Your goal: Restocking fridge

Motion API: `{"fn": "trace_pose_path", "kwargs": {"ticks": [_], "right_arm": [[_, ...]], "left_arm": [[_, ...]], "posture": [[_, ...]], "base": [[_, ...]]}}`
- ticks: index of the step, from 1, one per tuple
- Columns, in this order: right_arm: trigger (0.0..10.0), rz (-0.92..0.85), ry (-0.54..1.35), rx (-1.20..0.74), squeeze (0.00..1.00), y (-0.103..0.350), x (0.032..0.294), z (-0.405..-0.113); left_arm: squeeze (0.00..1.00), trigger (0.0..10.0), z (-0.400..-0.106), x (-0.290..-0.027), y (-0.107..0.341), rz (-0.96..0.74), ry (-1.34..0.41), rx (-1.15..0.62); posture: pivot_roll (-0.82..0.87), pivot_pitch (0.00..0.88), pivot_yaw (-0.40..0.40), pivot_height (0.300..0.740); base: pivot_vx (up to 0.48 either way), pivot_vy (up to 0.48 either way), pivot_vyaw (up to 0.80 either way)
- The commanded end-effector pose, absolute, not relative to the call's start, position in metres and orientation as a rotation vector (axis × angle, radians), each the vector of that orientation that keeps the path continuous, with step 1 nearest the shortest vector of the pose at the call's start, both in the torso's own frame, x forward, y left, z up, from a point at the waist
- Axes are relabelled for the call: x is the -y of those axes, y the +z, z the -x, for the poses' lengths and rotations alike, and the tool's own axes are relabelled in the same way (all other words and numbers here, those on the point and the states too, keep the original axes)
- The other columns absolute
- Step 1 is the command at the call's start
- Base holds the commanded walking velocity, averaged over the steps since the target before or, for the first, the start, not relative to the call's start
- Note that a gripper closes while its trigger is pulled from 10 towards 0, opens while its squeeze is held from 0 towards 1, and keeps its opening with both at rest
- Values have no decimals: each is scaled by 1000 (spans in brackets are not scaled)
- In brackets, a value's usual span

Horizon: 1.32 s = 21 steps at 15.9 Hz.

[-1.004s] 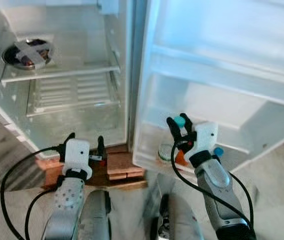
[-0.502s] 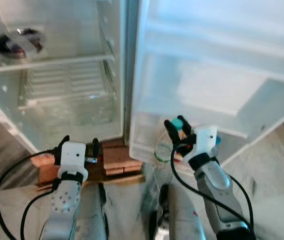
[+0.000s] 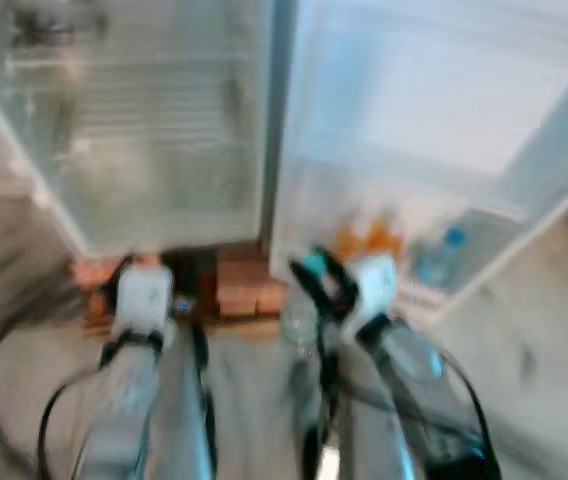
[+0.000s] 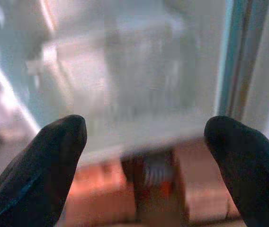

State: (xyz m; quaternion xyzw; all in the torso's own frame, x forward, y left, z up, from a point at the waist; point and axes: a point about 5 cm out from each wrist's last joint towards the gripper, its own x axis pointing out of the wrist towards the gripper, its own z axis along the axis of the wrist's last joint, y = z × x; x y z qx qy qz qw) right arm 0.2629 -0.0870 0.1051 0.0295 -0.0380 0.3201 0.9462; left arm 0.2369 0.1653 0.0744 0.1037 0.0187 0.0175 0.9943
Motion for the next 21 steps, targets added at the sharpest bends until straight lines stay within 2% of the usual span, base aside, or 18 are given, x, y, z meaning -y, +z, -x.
{"fn": "trace_pose_path", "kwargs": {"ticks": [1, 4, 8, 11, 17, 21], "right_arm": [[10000, -69, 677, 103, 0, 108, 81, -263], [10000, -35, 730, 155, 0, 117, 64, -278], [10000, 105, 614, 275, 0, 137, 69, -311], [10000, 229, 562, 386, 0, 154, 64, -331], [10000, 312, 562, 520, 0, 176, 39, -345], [10000, 272, 536, 714, 0, 218, 31, -347]], "left_arm": [[0, 10000, -240, -164, 79, -218, 28, -23], [0, 10000, -239, -165, 82, -222, 35, -15], [0, 10000, -237, -166, 87, -228, 39, -3], [0, 10000, -237, -165, 89, -236, 27, 3], [0, 10000, -227, -164, 99, -257, 40, 28], [0, 10000, -221, -169, 102, -266, 53, 19]], "posture": [[117, 162, -56, 537], [137, 171, -57, 522], [163, 191, -53, 513], [175, 209, -55, 513], [226, 263, -79, 513], [250, 280, -83, 513]], "base": [[0, 0, 0], [0, 0, 0], [0, 0, 0], [0, 0, 0], [0, 0, 0], [0, 0, 0]]}}
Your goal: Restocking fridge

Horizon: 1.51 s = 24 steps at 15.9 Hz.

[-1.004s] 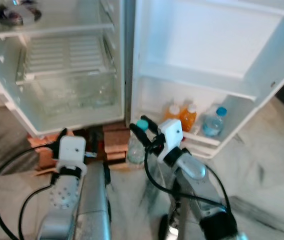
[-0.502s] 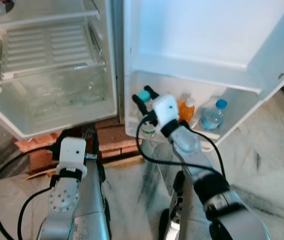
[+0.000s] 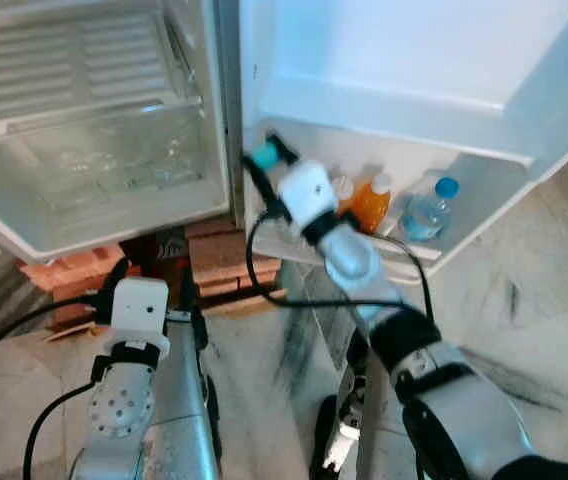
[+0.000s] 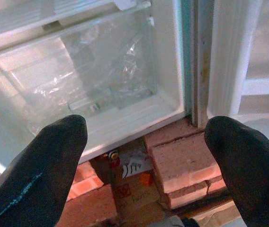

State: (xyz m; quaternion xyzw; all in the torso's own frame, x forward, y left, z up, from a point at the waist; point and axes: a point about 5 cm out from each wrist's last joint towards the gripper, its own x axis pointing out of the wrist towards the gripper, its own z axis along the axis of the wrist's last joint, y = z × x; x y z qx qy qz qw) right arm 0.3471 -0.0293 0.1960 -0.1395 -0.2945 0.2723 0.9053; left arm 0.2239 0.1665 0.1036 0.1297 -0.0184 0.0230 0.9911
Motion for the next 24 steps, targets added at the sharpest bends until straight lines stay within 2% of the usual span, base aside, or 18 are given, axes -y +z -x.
{"fn": "trace_pose_path", "kwargs": {"ticks": [1, 3, 5, 8, 12, 14, 15, 18, 20, 24], "right_arm": [[10000, 277, 537, 753, 0, 221, 30, -344], [10000, 282, 545, 790, 0, 219, 30, -337], [10000, 290, 556, 743, 0, 200, 32, -333], [10000, 310, 519, 518, 0, 142, 43, -328], [10000, 201, 415, 303, 0, 105, 54, -325], [10000, 242, 394, 347, 0, 112, 57, -329], [10000, 279, 420, 461, 0, 135, 48, -334], [10000, 346, 418, 609, 0, 164, 33, -339], [10000, 392, 396, 665, 0, 179, 26, -344], [10000, 407, 371, 666, 0, 185, 26, -351]], "left_arm": [[0, 10000, -220, -169, 102, -268, 56, 14], [0, 10000, -220, -170, 102, -271, 59, 12], [0, 10000, -219, -169, 101, -273, 58, 8], [0, 10000, -220, -169, 101, -278, 49, 7], [0, 10000, -219, -169, 102, -284, 36, 7], [0, 10000, -219, -169, 103, -287, 35, 9], [0, 10000, -219, -170, 104, -290, 34, 11], [0, 10000, -219, -169, 108, -292, 35, 19], [0, 10000, -214, -170, 111, -294, 39, 21], [0, 10000, -205, -170, 115, -304, 30, 12]], "posture": [[254, 282, -84, 513], [260, 286, -82, 513], [263, 282, -78, 513], [270, 280, -73, 513], [279, 283, -64, 513], [286, 286, -62, 513], [296, 292, -60, 513], [326, 310, -62, 513], [347, 336, -60, 513], [377, 380, -59, 513]], "base": [[0, 0, 0], [0, 0, 0], [0, 0, 0], [0, 0, 0], [0, 0, 0], [0, 0, 0], [0, 0, 0], [0, 0, 0], [0, 0, 0], [0, 0, 0]]}}
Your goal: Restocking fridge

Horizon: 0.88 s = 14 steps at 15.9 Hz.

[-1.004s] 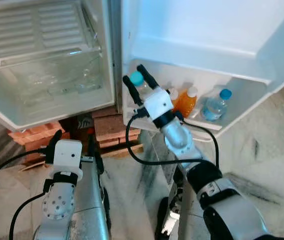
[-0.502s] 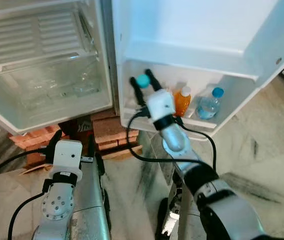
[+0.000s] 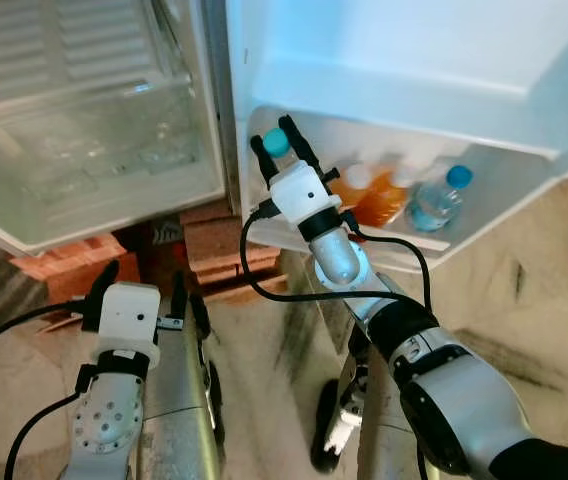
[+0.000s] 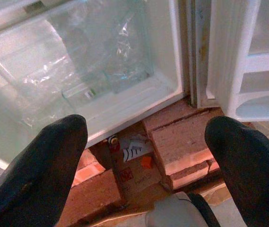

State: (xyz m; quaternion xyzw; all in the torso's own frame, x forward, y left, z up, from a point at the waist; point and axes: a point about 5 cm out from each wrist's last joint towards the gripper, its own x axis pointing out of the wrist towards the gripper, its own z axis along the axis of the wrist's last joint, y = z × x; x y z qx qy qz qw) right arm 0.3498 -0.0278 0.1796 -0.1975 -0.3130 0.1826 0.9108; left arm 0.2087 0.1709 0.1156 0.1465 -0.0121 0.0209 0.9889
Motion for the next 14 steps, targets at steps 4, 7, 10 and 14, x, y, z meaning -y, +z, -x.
{"fn": "trace_pose_path", "kwargs": {"ticks": [4, 7, 10, 14], "right_arm": [[10000, 305, 342, 411, 0, 148, 28, -351], [10000, 172, 255, 136, 0, 108, 51, -350], [10000, 155, 220, 106, 1000, 111, 70, -358], [10000, 98, 311, 97, 1000, 133, 77, -375]], "left_arm": [[0, 10000, -193, -172, 116, -308, 28, -16], [0, 10000, -193, -170, 115, -305, 22, -27], [0, 10000, -202, -167, 112, -300, 2, -33], [0, 10000, -223, -165, 107, -303, 14, -18]], "posture": [[391, 406, -56, 513], [387, 402, -55, 513], [353, 369, -57, 513], [314, 281, -76, 513]], "base": [[0, 0, 0], [0, 0, 0], [0, 0, 0], [0, 0, 0]]}}
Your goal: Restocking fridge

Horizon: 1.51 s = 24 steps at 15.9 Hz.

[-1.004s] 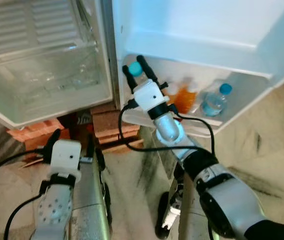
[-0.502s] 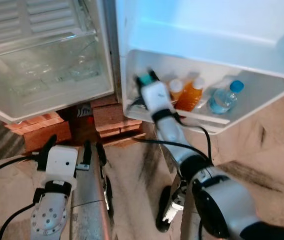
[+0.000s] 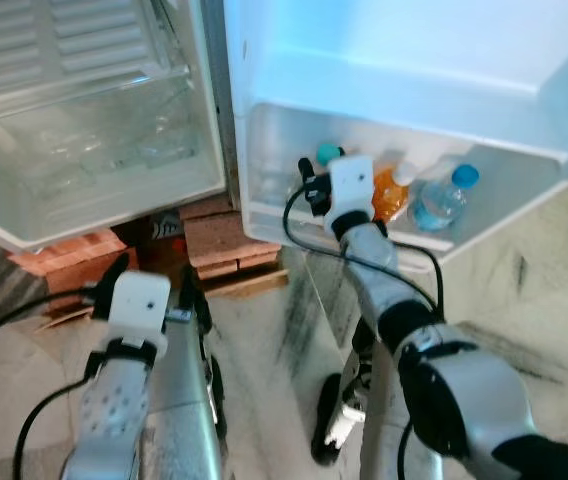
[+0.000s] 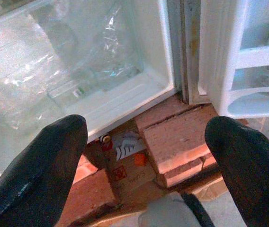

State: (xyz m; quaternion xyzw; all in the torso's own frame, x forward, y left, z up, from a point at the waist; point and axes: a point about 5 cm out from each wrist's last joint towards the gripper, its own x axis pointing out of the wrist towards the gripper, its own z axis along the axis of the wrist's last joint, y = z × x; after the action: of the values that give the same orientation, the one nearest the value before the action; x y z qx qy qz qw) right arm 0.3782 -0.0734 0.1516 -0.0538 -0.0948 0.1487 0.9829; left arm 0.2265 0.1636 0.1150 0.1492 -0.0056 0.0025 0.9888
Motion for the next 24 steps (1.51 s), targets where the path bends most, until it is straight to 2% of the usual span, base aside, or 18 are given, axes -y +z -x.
{"fn": "trace_pose_path", "kwargs": {"ticks": [1, 2, 5, 8, 11, 12, 13, 14, 18, 22, 24], "right_arm": [[10000, 104, 337, 89, 1000, 134, 76, -375], [10000, 56, 373, 79, 1000, 136, 78, -377], [10000, 118, 454, 106, 1000, 150, 98, -382], [10000, 96, 459, 139, 1000, 147, 111, -377], [10000, 12, 452, 191, 980, 123, 123, -337], [10000, -17, 423, 177, 302, 117, 125, -329], [10000, -17, 423, 177, 302, 117, 125, -329], [10000, -42, 362, 159, 0, 106, 129, -310], [10000, -68, 139, 167, 0, 89, 145, -281], [10000, -57, 108, 155, 0, 99, 150, -282], [10000, -79, 59, 140, 0, 99, 151, -283]], "left_arm": [[0, 10000, -224, -165, 106, -304, 16, -17], [0, 10000, -228, -165, 104, -302, 20, -18], [0, 10000, -236, -163, 90, -298, 10, -43], [0, 10000, -238, -164, 87, -308, -4, -45], [0, 10000, -238, -170, 79, -316, -2, -60], [0, 10000, -237, -171, 78, -317, -3, -61], [0, 10000, -237, -171, 78, -317, -3, -61], [0, 10000, -236, -171, 75, -317, -2, -61], [0, 10000, -251, -169, 76, -318, -13, -50], [0, 10000, -258, -168, 79, -343, -44, -43], [0, 10000, -256, -167, 72, -293, -40, -51]], "posture": [[311, 275, -76, 513], [293, 248, -78, 513], [218, 165, -75, 513], [192, 136, -71, 513], [167, 82, -57, 513], [166, 79, -57, 513], [166, 79, -57, 513], [168, 49, -55, 513], [146, 15, -26, 526], [150, 46, -16, 557], [142, 43, -26, 581]], "base": [[0, 0, 0], [0, 0, 0], [0, 0, 0], [0, 0, 0], [0, 0, 0], [0, 0, 0], [0, 0, 0], [0, 0, 0], [0, 0, 0], [0, 0, 0], [0, 0, 0]]}}
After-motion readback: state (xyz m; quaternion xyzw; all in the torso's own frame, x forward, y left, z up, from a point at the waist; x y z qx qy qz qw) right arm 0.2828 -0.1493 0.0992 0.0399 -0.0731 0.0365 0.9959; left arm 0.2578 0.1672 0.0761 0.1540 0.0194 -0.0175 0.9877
